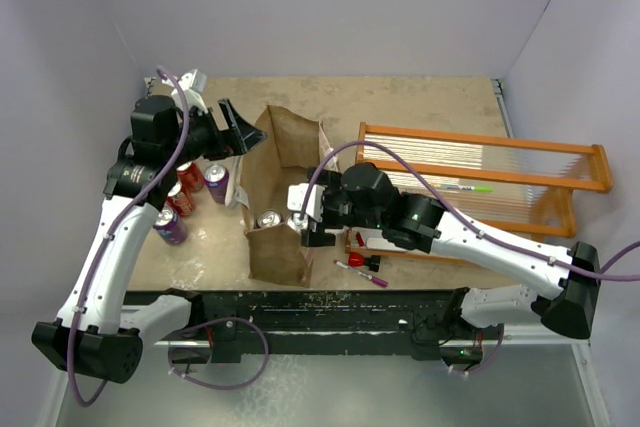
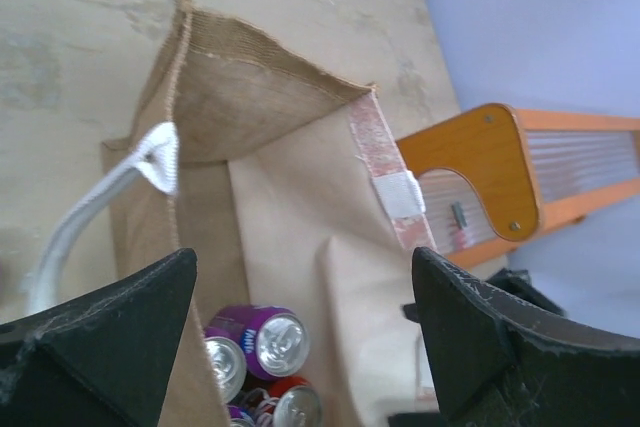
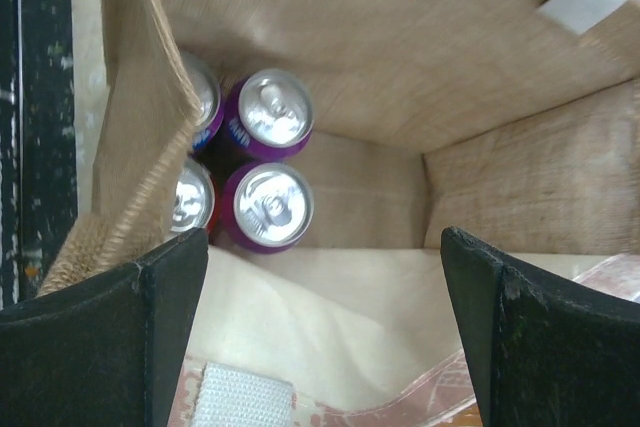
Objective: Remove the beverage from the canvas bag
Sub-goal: Adjust the canvas bag at the center of the board.
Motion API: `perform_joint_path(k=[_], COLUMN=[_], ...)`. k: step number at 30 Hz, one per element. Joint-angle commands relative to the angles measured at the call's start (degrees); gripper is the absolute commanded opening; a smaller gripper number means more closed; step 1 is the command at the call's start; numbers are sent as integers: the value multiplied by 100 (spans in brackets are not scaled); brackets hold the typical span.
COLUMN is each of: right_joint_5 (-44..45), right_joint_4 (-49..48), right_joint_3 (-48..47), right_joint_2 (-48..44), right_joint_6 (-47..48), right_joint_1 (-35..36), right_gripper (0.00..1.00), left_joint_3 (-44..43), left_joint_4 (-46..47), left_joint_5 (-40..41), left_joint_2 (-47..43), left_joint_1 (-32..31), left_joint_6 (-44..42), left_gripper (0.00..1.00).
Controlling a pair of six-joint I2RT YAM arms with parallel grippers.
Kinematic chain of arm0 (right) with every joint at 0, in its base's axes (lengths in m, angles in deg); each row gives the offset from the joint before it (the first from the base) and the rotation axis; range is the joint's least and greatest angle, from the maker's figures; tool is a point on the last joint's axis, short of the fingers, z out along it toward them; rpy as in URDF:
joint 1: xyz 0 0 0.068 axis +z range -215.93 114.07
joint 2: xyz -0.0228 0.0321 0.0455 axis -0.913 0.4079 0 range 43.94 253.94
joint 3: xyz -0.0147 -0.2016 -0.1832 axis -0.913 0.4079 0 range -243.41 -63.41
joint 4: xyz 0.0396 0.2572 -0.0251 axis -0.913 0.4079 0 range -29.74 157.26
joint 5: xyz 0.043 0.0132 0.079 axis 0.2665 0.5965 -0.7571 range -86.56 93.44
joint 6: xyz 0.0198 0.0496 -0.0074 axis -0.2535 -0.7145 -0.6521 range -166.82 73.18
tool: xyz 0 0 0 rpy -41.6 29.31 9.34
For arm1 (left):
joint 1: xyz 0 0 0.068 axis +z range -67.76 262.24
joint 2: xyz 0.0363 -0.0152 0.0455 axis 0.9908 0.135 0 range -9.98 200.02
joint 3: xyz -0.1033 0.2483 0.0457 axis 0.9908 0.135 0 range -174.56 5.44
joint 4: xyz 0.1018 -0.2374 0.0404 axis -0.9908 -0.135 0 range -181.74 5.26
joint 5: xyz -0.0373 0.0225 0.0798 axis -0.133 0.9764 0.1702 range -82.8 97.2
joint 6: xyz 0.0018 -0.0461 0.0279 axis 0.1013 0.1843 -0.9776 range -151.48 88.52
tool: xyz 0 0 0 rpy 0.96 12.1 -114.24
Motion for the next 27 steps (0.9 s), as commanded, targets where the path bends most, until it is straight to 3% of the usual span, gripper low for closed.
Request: perform_joint_path(k=[1,6,11,17,27], right_joint_5=[-202,-244,-971,-1249,-1198], right_joint_4=[-452,-727,-450,-559,-452], right_joint_3=[596,1259,1387,1546,1988], right_joint_2=[-338,-443,-287,-170,128], right_joint_6=[583,740,850,852,1396], right_joint_1=[20,24,16,-62,-70], right_gripper=[100,100,99,97,94], left_joint_3=[322,580,643,794,1173], left_joint_4=[755,645,430,93,-527], left_joint_5=[-783,-411,-101,115,-310], left_joint_2=[-150,-156,9,9,-15], left_joint_1=[-141,-734,-1350,-1424,-1424], left_joint_6=[563,553,693,655,434], left_gripper=[88,85,82,81,82])
